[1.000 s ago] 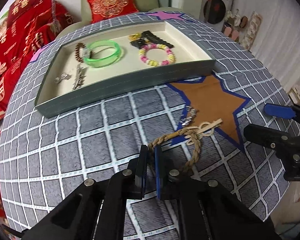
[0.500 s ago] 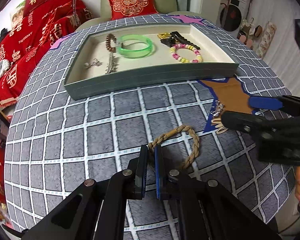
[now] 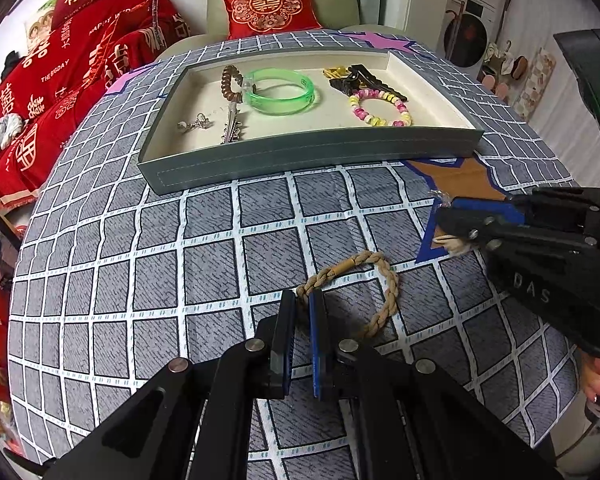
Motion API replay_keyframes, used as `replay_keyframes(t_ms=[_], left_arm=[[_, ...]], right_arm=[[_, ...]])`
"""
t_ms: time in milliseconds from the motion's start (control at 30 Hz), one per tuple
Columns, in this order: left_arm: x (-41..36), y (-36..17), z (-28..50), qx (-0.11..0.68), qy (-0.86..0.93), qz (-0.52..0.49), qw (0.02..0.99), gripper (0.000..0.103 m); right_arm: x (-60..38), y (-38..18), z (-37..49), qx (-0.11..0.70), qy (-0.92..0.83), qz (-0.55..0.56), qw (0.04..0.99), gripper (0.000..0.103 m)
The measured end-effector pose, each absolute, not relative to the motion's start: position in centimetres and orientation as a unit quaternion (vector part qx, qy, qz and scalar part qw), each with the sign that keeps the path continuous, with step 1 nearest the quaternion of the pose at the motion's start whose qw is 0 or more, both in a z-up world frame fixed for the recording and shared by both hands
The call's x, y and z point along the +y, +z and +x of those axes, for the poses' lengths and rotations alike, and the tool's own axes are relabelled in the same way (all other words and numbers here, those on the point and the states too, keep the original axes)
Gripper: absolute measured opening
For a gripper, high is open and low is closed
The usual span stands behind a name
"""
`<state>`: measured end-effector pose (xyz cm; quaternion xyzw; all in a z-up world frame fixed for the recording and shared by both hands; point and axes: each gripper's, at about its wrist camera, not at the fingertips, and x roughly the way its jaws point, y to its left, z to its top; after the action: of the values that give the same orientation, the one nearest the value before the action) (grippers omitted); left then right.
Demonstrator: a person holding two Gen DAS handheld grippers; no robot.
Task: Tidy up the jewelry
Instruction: 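Grasp the silver chain bracelet with the right tool while the left tool holds the rope bracelet, then carry the rope and chain bracelets into the tray and open both tools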
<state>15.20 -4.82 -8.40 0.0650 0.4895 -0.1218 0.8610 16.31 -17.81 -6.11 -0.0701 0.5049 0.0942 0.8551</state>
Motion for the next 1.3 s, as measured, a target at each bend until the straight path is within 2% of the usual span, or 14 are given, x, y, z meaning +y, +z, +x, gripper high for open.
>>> replay_keyframes(t_ms=[833,1300], left_arm=[[-3.5,-7.6,14.9,0.480,-0.122,0.034,0.868,0.015],[-2.2,-4.6,14.3,0.456,-0.126,0.010,0.881,0.015]], right_arm=[[-22.0,-3.2,13.0,0.483,0.086,0.024,0.871,0.009],[-22.3,-1.1,11.3,0.463,0.095,0.042,0.880,0.009]])
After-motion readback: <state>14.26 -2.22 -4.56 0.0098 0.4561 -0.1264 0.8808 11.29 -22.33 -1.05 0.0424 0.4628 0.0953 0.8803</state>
